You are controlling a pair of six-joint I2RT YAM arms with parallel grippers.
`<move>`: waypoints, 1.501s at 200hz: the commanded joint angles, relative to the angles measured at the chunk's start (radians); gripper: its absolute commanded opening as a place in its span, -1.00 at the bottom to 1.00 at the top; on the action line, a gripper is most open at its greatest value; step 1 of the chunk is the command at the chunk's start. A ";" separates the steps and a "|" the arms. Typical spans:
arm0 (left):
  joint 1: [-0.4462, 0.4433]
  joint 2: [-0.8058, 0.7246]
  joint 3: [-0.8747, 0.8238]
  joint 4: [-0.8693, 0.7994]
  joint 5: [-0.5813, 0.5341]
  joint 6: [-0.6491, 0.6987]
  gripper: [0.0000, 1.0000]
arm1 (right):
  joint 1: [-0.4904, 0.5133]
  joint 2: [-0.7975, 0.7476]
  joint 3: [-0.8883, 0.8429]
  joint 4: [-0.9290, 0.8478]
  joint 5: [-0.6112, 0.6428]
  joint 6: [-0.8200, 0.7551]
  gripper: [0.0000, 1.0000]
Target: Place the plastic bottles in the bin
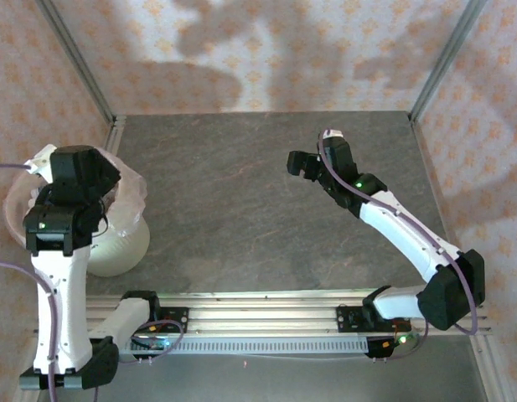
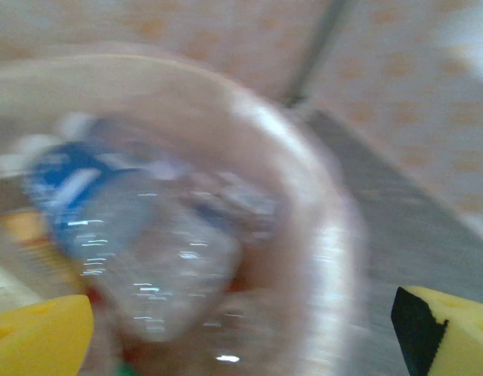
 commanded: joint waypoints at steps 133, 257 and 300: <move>-0.422 0.183 -0.556 0.869 0.182 0.483 1.00 | -0.287 -0.349 -0.548 0.366 0.512 -0.122 0.98; -0.165 0.381 -1.048 1.606 0.191 0.615 1.00 | -0.491 0.130 -0.730 1.054 0.034 -0.300 0.98; -0.082 0.514 -1.068 1.779 0.322 0.607 1.00 | -0.486 0.221 -0.735 1.154 0.107 -0.281 0.98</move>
